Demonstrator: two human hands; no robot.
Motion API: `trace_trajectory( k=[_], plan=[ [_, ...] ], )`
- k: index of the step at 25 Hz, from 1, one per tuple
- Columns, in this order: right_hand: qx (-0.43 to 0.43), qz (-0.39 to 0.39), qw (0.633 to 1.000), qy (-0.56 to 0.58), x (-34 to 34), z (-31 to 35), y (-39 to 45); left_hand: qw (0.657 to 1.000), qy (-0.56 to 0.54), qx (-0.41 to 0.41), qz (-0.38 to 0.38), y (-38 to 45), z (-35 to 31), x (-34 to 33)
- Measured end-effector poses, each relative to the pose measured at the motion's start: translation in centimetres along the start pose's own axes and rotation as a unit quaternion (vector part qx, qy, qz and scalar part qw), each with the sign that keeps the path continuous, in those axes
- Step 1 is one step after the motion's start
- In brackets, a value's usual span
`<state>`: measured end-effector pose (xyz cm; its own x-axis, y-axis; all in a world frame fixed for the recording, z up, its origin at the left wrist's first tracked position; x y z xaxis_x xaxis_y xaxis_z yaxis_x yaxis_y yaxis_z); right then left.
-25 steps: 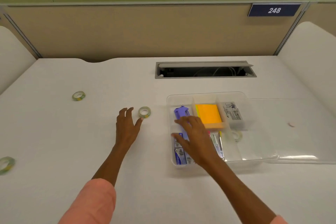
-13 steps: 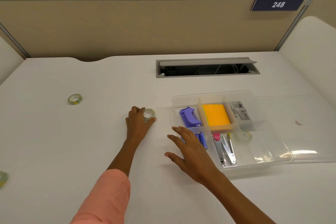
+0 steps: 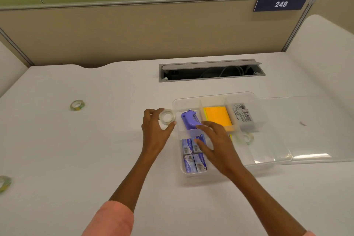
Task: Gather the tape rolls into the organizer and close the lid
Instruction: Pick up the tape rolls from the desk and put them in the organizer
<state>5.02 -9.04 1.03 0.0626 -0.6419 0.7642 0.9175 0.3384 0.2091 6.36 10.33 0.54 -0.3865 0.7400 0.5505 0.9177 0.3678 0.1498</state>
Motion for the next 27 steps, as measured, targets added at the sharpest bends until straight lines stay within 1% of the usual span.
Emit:
trace_trajectory(
  k=[2, 5, 8, 13, 15, 18, 21, 24, 27],
  plan=[
    [-0.027, -0.038, 0.999, -0.002, 2.6, -2.3, -0.5, 0.999, -0.016, -0.023, 0.031, -1.0, -2.6, -1.6],
    [-0.062, -0.079, 0.995, -0.003, 6.0, -5.6, -1.6, 0.993, -0.02, -0.051, 0.104, -3.0, -6.3, -5.6],
    [-0.083, -0.116, 0.99, 0.004, 8.7, -8.2, -2.7, 0.985, -0.001, -0.083, 0.153, -4.8, -9.3, -10.0],
    [-0.087, -0.137, 0.986, 0.027, 11.3, -10.7, -3.9, 0.963, 0.073, -0.126, 0.225, -7.5, -12.0, -16.3],
    [-0.096, -0.134, 0.986, 0.026, 11.9, -11.5, -4.2, 0.942, 0.136, -0.136, 0.275, -8.3, -12.3, -18.0],
    [-0.111, -0.11, 0.987, 0.022, 12.2, -12.6, -4.5, 0.884, 0.243, -0.179, 0.358, -8.7, -12.9, -19.6],
    [-0.104, -0.086, 0.991, 0.017, 12.1, -12.9, -4.3, 0.838, 0.305, -0.2, 0.406, -8.6, -13.7, -20.5],
    [-0.095, -0.06, 0.994, 0.01, 11.9, -13.0, -4.0, 0.806, 0.366, -0.181, 0.428, -8.4, -14.0, -21.4],
    [-0.095, -0.022, 0.995, -0.016, 11.2, -13.2, -4.1, 0.797, 0.391, -0.143, 0.437, -8.2, -13.6, -21.6]
  ],
)
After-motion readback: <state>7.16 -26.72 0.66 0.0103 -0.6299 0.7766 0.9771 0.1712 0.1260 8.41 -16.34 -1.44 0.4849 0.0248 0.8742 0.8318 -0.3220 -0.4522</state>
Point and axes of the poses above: each hand's wrist, its own y-axis towards the middle knuckle, its own x-axis out of the back of the hand, z = x × y, the point moved 5 cm from there along y, towards the middle knuckle, and after that the axes turned 1 degree about -y, right-handed, at the moved point
